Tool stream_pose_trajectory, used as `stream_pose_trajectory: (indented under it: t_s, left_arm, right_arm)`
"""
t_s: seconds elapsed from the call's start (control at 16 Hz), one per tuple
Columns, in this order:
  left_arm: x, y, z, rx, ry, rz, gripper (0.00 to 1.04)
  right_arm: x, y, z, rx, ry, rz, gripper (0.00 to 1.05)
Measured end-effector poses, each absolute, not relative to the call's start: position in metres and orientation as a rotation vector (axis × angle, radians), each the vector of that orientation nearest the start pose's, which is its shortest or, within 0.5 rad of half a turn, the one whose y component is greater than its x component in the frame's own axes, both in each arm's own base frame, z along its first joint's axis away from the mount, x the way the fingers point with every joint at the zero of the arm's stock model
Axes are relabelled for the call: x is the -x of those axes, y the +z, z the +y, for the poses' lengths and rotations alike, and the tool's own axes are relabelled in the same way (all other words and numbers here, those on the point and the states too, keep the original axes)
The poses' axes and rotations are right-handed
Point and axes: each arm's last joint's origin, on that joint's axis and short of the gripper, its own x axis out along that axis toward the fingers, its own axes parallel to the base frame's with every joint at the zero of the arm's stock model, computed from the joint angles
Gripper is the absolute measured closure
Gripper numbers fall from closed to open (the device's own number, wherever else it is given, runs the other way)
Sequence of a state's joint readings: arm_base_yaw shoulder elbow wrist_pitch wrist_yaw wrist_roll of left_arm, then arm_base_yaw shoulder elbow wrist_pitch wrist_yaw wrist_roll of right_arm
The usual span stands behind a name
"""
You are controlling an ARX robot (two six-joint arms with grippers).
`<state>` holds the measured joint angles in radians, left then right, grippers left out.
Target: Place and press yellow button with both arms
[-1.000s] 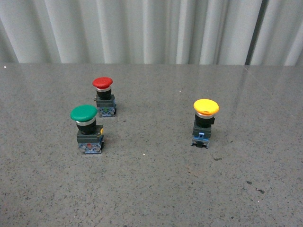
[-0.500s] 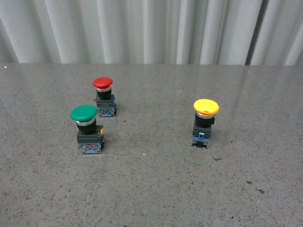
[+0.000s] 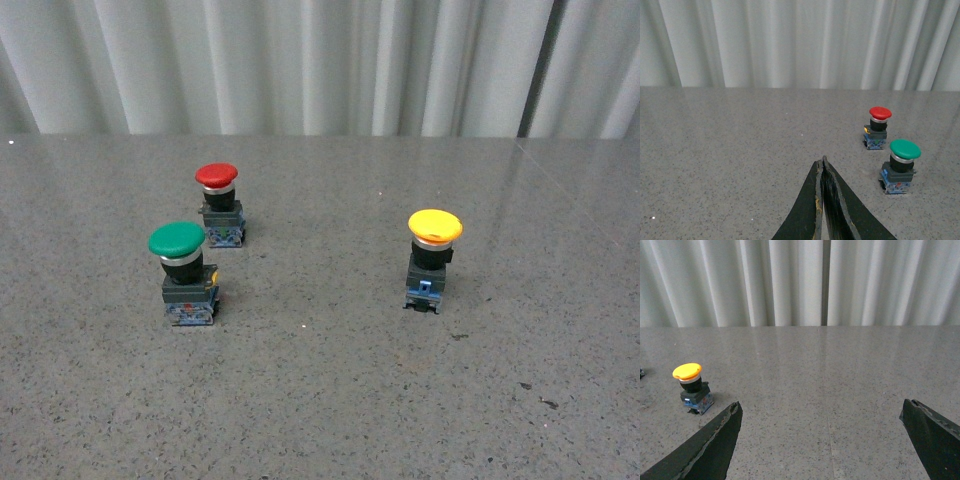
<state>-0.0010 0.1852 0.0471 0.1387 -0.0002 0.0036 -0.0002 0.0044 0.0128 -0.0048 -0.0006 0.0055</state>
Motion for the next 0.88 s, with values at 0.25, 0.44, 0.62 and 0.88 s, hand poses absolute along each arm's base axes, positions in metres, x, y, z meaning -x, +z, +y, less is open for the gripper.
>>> stream_pose_trajectory:
  t_s: [0.25,0.44,0.62,0.88]
  left_arm:
    - [-0.0975,0.1672,0.0000,-0.003,0.002,0.001,1.03]
    - [-0.0974,0.1673,-0.0001,-0.003,-0.001,0.000,1.03]
    - [-0.0974,0.1673,-0.0001,-0.003,-0.001,-0.001,1.03]
    - [-0.0974,0.1673,-0.0001,-0.002,-0.001,0.000,0.72]
  right_arm:
    - [-0.0972,0.1671,0.0000,-0.006,0.000,-0.004,0.06]
    - [-0.0972,0.1671,0.0000,-0.006,0.000,-0.004,0.06]
    - [-0.0972,0.1671,0.0000,-0.006,0.000,-0.004,0.06]
    - [-0.0972,0.1671,0.0000,-0.006,0.000,-0.004,0.06]
